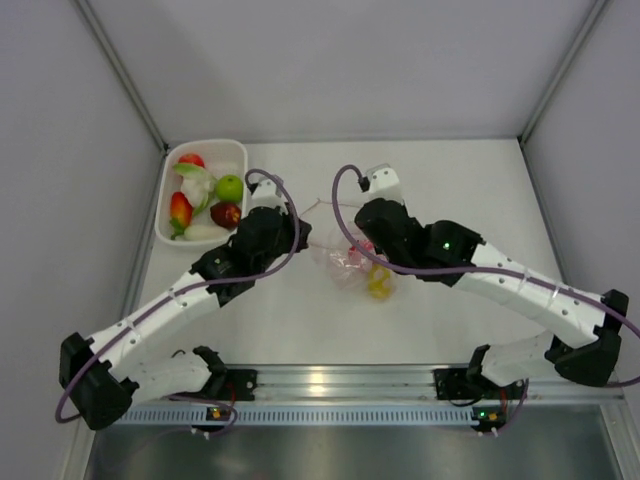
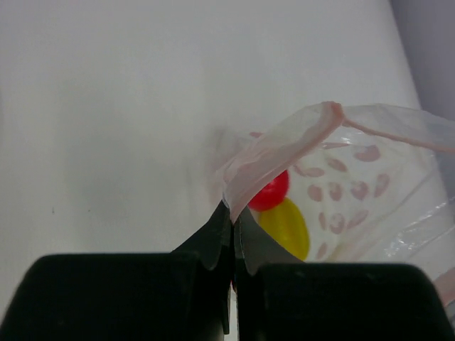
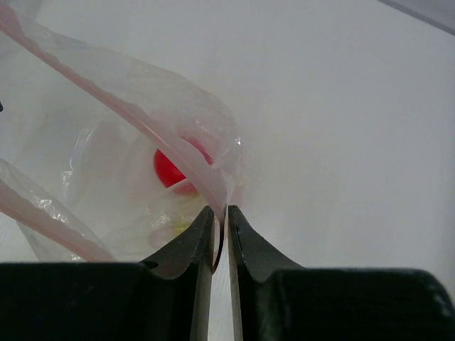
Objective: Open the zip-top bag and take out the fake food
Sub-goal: Pick up the fake fruit from the zipper food storage bag.
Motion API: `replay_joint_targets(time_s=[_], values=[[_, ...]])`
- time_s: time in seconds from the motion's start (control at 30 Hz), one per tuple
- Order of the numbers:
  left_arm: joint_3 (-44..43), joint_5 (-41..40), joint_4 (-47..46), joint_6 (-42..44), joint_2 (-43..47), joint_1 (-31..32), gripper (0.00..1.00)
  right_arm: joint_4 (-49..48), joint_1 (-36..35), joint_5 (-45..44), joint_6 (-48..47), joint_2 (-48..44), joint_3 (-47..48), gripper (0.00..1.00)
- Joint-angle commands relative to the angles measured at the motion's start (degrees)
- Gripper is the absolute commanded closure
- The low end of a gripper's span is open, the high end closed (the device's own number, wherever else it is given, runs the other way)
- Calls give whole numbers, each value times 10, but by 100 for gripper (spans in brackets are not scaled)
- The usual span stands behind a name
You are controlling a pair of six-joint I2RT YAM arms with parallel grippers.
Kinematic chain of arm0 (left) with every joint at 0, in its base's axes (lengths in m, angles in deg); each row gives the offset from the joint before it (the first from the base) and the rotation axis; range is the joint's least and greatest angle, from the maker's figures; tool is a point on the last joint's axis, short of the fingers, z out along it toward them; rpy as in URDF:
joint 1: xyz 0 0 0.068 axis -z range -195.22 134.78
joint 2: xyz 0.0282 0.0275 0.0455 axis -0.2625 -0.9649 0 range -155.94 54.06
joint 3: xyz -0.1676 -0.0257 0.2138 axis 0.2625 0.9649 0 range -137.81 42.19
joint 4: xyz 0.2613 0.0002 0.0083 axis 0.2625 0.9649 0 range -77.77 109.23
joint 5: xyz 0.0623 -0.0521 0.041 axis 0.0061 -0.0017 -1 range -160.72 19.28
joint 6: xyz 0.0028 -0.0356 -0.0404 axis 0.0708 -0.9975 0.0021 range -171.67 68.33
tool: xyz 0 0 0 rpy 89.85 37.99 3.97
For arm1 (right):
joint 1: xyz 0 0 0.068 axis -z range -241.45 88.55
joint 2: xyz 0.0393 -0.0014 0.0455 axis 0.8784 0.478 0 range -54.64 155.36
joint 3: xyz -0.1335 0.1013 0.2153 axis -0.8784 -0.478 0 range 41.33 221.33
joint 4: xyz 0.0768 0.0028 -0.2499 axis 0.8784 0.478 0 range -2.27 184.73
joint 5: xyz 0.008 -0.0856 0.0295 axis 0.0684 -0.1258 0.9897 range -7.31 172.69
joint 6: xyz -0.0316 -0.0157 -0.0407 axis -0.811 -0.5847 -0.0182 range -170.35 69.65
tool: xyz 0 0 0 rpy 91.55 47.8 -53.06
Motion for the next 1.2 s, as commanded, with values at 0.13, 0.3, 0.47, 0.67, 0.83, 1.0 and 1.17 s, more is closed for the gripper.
replay_joint_targets(time_s=[0.13, 0.3, 0.47, 0.67, 0.83, 1.0, 1.17], values=[[-55, 45, -26, -55, 11, 7, 100, -60, 18, 108, -45, -21, 88, 78], [-75, 24, -23, -87, -12, 19, 100, -80, 22, 175, -49, -28, 104, 77], [-88, 12, -23, -106, -14, 34, 100, -85, 24, 191, -50, -11, 111, 78], [-107, 1, -22, -102, -28, 57, 100, -94, 27, 186, -49, 0, 99, 78], [-110, 15, -24, -109, -27, 61, 100, -118, 33, 201, -47, 8, 69, 79], [-106, 19, -24, -131, -14, 73, 100, -171, 76, 212, -21, 12, 3, 82], [-93, 8, -25, -162, -11, 86, 100, -197, 80, 191, 4, 56, -4, 85]])
